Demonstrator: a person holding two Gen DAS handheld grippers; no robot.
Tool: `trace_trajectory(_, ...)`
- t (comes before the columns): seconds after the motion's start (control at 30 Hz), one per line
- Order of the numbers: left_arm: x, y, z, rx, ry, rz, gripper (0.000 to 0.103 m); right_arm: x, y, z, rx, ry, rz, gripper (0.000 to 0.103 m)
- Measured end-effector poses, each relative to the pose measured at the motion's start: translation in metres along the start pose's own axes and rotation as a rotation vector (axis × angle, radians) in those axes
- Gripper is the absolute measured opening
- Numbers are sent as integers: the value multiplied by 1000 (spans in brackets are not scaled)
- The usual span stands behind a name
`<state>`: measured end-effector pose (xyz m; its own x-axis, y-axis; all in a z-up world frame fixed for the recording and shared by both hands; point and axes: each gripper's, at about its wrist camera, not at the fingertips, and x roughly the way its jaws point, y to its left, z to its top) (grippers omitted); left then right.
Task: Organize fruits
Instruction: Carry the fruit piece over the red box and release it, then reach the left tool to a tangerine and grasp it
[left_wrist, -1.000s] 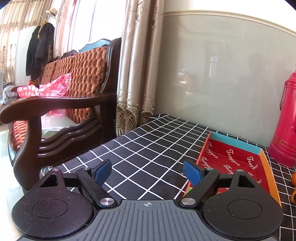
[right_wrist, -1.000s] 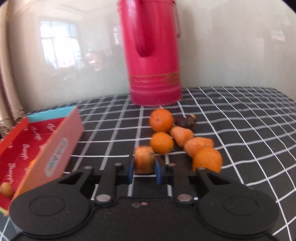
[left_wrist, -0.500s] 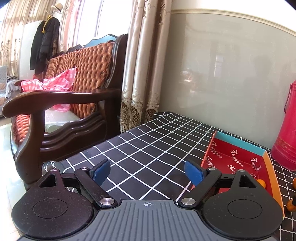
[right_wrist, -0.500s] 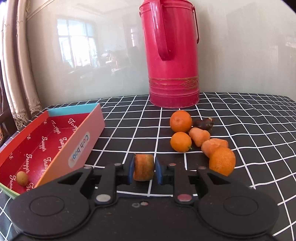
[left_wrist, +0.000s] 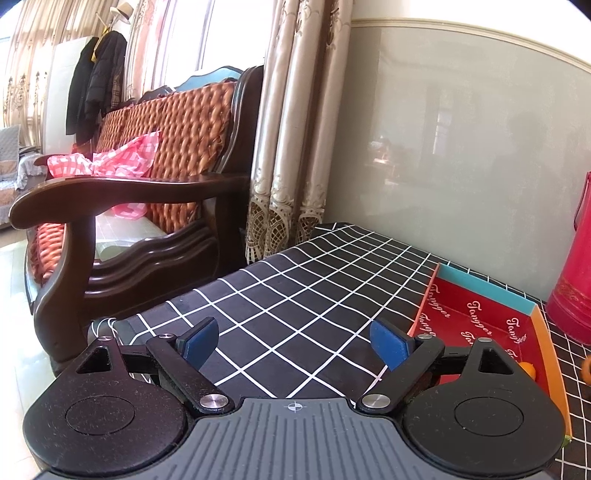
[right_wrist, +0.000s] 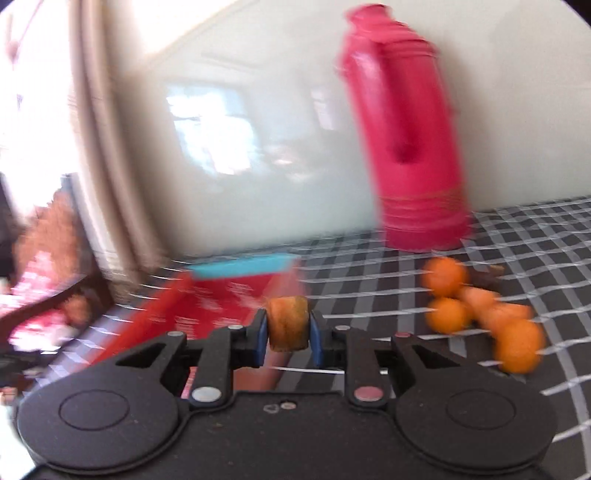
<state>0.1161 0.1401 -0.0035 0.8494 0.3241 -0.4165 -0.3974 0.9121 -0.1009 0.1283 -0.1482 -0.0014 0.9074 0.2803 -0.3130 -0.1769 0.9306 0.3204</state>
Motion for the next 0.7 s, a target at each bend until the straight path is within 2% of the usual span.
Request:
trace_trajectory(0.07, -1, -1, 0, 5, -3, 0, 89, 6, 12, -3, -29, 32, 78, 15)
trace_trajectory(0.2, -2, -4, -1, 18, -9, -1, 90, 17, 31, -13, -96, 109, 147, 17)
trace_trajectory(0.27, -2, -4, -1, 19, -10, -1, 90, 19, 36, -17, -112, 119, 146, 22)
trace_trajectory(0.33, -2, -4, -1, 17, -7, 0, 90, 18, 37, -16, -114, 115, 141, 35)
trace_trajectory(0.37, -2, -3, 0, 15, -6, -1, 90, 14, 35, -15, -109, 98, 130, 41)
trace_trajectory(0.43, -2, -3, 0, 15, -7, -1, 90, 6, 32, -13, -94, 52, 98, 60)
trace_trajectory(0.5, -3, -4, 0, 17, -10, -2, 91, 0, 24, -10, -81, 13, 52, 66)
trace_trajectory(0.57, -4, -7, -1, 23, -12, -7, 91, -7, 16, -7, -68, -25, -12, 67)
trace_trajectory(0.7, -9, -18, -2, 43, -28, -37, 91, -26, -4, -1, -33, -122, -194, 79)
